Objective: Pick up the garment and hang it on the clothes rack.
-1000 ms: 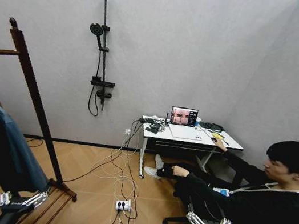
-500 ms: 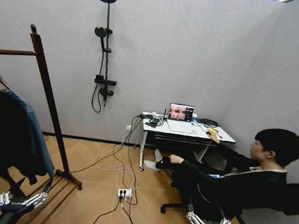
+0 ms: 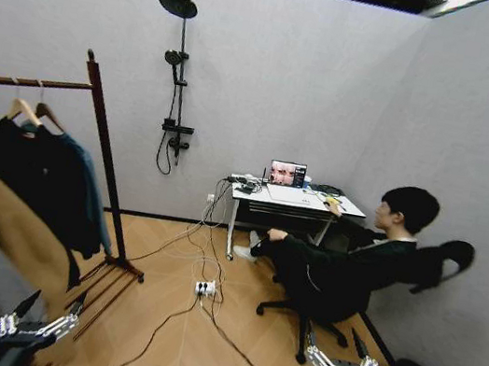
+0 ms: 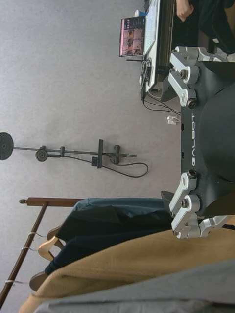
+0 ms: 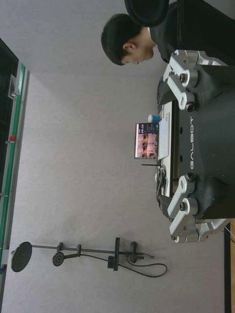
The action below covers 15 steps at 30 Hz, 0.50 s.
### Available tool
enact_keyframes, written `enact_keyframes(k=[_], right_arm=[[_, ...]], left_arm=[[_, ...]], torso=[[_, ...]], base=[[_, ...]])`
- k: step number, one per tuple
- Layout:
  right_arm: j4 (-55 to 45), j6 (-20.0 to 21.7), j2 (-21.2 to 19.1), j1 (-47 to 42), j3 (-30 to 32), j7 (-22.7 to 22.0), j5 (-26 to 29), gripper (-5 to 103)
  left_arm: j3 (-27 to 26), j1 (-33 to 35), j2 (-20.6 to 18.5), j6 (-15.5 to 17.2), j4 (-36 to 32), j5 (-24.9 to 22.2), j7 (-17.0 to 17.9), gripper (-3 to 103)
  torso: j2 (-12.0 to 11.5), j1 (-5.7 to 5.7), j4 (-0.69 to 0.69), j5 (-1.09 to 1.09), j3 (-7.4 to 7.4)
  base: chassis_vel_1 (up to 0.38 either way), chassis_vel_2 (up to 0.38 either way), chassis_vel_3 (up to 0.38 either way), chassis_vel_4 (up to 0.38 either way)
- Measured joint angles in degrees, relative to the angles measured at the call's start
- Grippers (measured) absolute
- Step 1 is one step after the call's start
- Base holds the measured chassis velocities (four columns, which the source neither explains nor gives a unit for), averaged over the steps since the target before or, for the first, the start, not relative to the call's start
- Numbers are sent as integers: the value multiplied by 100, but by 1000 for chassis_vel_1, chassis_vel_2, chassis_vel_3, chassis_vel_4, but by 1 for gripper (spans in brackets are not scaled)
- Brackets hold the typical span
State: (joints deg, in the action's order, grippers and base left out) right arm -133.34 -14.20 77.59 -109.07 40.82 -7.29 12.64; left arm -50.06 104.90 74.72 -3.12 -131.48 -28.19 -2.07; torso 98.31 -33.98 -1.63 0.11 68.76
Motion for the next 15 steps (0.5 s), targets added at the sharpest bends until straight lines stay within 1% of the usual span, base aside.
enact_keyframes(k=[1, 2, 3, 4, 5, 6, 7, 9, 10, 11, 13, 14, 15], right_arm=[[1, 0, 0, 0, 0, 0, 0, 100], [1, 0, 0, 0, 0, 0, 0, 100], [1, 0, 0, 0, 1, 0, 0, 100], [1, 1, 0, 0, -2, 0, 0, 100], [1, 1, 0, 0, -2, 0, 0, 100], [1, 0, 0, 0, 0, 0, 0, 100], [1, 0, 0, 0, 0, 0, 0, 100], [1, 0, 0, 0, 0, 0, 0, 100], [1, 0, 0, 0, 0, 0, 0, 100], [0, 0, 0, 0, 1, 0, 0, 100], [2, 0, -1, 0, 0, 0, 0, 100], [2, 0, -1, 0, 0, 0, 0, 100], [1, 0, 0, 0, 0, 0, 0, 100]], left_arm=[[-1, 0, 0, 0, -1, 0, 3, 100], [-1, 0, 0, 0, -1, 0, 3, 100], [0, 0, 0, 0, -1, 0, -7, 100], [0, 0, 0, 0, 0, 0, 2, 100], [0, 0, 0, 0, 0, 0, 2, 100], [0, 0, 0, 0, 0, 0, 1, 100], [0, 0, 0, 0, 0, 0, 1, 100], [-1, 0, 0, 0, -1, 0, -3, 100], [-1, 0, 0, 0, -1, 0, -3, 100], [0, 0, 0, 0, 0, 0, 0, 100], [1, 0, 0, 0, -1, 0, -6, 100], [1, 0, 0, 0, -1, 0, -6, 100], [0, 0, 0, 0, 0, 0, -1, 100]], torso=[[0, 0, 1, -14, 1], [0, 0, 1, -14, 1], [0, 0, 0, -18, 0], [0, 0, 1, -12, 0], [0, 0, 1, -12, 0], [0, 0, 0, -4, 0], [-1, -2, 0, -14, 1], [-1, -2, 0, -18, 1], [-1, -2, 0, -18, 1], [0, -2, 1, -2, 0], [-1, -3, 0, -16, 1], [-1, -3, 0, -16, 1], [0, -1, 1, -8, 0]], base=[[342, -335, -343, 346], [342, -335, -343, 346], [356, -335, -341, 301], [323, -364, -341, 378], [323, -364, -341, 378], [323, -339, -320, 378], [346, -339, -350, 325], [366, -333, -338, 339], [385, -327, -326, 353], [342, -377, -326, 365], [348, -350, -349, 318], [348, -352, -366, 318], [354, -352, -340, 352]])
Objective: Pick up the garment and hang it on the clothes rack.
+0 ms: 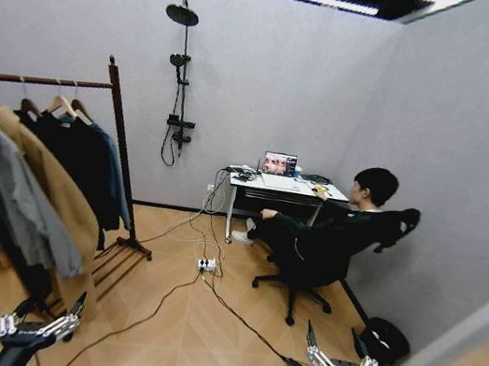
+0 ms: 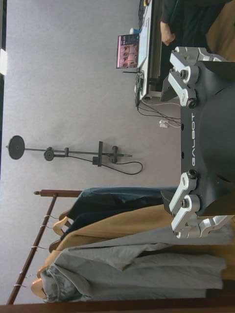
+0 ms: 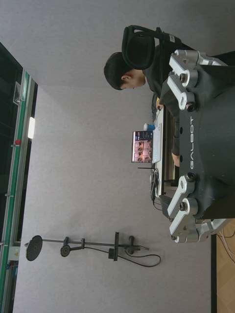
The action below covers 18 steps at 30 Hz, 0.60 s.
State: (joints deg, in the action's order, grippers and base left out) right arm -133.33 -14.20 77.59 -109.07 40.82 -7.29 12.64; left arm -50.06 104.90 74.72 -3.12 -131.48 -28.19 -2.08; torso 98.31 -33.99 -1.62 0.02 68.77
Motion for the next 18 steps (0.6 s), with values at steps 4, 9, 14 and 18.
enact_keyframes(k=[4, 9, 14, 18], right_arm=[[0, 0, 0, 0, 0, 0, 0, 100], [0, 0, 0, 0, 0, 0, 0, 100], [0, 0, 0, -2, 0, 0, 0, 100], [0, 0, 0, -2, 0, 0, 0, 100]], left_arm=[[0, 0, 0, 0, 0, 0, -3, 100], [-1, 0, 0, 0, 1, 0, 2, 100], [-1, 1, 0, 0, 1, 0, 3, 100], [0, 0, 0, 0, 1, 0, -1, 100]], torso=[[-1, -1, 0, -10, 1], [-2, -1, 0, -6, 2], [2, 6, 0, 1, -1], [1, 4, -2, 0, 0]], base=[[356, -353, -353, 359], [346, -357, -330, 336], [144, -152, -235, 201], [31, -83, -102, 54]])
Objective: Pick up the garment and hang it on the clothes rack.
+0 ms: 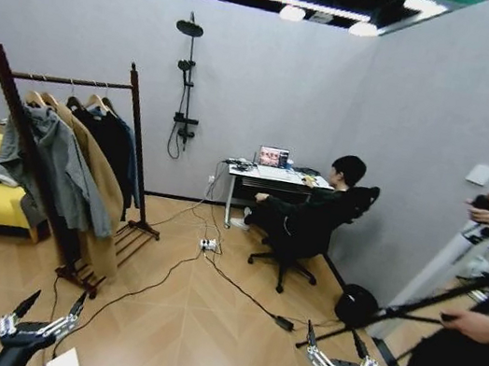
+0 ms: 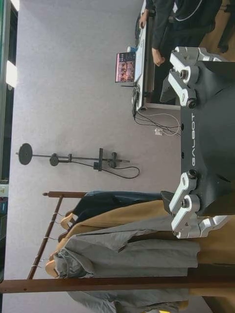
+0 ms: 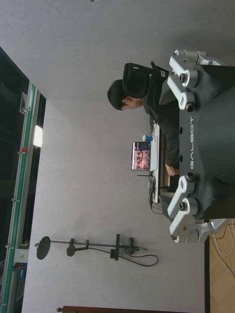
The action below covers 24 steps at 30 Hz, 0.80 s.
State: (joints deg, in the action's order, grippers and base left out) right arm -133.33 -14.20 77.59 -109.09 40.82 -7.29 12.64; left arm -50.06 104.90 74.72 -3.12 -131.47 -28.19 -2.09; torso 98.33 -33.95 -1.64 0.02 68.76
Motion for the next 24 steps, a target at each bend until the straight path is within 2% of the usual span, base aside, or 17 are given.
enact_keyframes(k=[5, 24], right_arm=[[0, 0, 0, 4, 0, 0, 0, 100], [0, 0, 0, 1, 0, 0, 0, 100]], left_arm=[[0, -2, 0, 0, 0, 0, 1, 100], [0, 0, 0, 0, 0, 0, 1, 100]], torso=[[-7, -12, 4, -2, 3], [-2, -3, 2, -2, 0]], base=[[-51, 49, 74, -42], [-8, 9, 7, -11]])
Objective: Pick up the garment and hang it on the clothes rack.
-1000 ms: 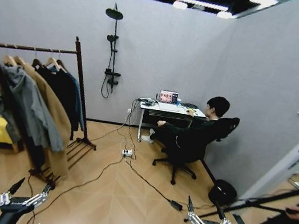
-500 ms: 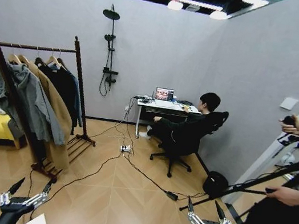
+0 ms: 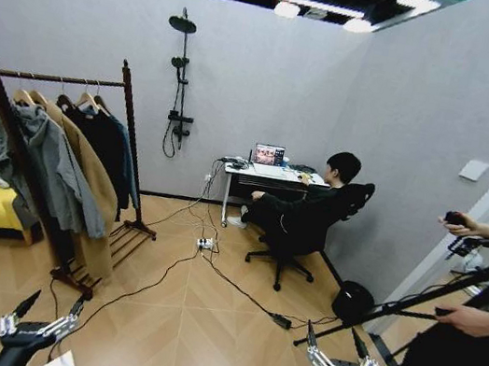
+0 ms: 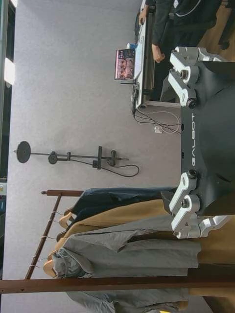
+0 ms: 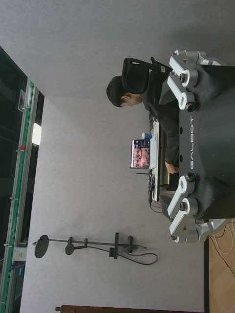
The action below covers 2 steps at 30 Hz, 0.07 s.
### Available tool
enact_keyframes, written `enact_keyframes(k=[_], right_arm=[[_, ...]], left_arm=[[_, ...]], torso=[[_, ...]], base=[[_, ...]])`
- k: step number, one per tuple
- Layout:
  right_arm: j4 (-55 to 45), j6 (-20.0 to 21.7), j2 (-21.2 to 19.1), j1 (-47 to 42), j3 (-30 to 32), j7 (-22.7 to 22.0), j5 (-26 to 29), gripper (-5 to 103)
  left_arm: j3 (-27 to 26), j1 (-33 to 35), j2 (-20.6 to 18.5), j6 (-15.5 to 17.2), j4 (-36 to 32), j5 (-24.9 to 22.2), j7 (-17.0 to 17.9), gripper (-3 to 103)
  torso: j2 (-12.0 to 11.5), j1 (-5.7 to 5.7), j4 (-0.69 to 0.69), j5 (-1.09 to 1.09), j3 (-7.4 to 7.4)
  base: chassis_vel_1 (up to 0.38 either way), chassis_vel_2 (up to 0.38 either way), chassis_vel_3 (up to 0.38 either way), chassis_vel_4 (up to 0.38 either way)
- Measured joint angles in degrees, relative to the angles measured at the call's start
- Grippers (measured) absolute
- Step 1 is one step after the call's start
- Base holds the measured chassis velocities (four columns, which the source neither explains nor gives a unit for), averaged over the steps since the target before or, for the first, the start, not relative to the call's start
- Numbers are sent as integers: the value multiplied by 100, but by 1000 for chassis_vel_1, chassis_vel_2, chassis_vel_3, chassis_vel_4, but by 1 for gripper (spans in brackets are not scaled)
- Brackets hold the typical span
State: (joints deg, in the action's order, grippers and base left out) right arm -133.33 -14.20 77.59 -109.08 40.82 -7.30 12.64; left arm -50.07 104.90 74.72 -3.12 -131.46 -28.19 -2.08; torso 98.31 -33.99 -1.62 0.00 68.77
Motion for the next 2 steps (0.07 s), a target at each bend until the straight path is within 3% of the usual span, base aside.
enact_keyframes(k=[2], right_arm=[[0, 0, 0, 0, 0, 0, 0, 100]], left_arm=[[0, 0, 0, 0, 0, 0, 0, 100]], torso=[[0, 0, 0, 0, 0]], base=[[0, 0, 0, 0]])
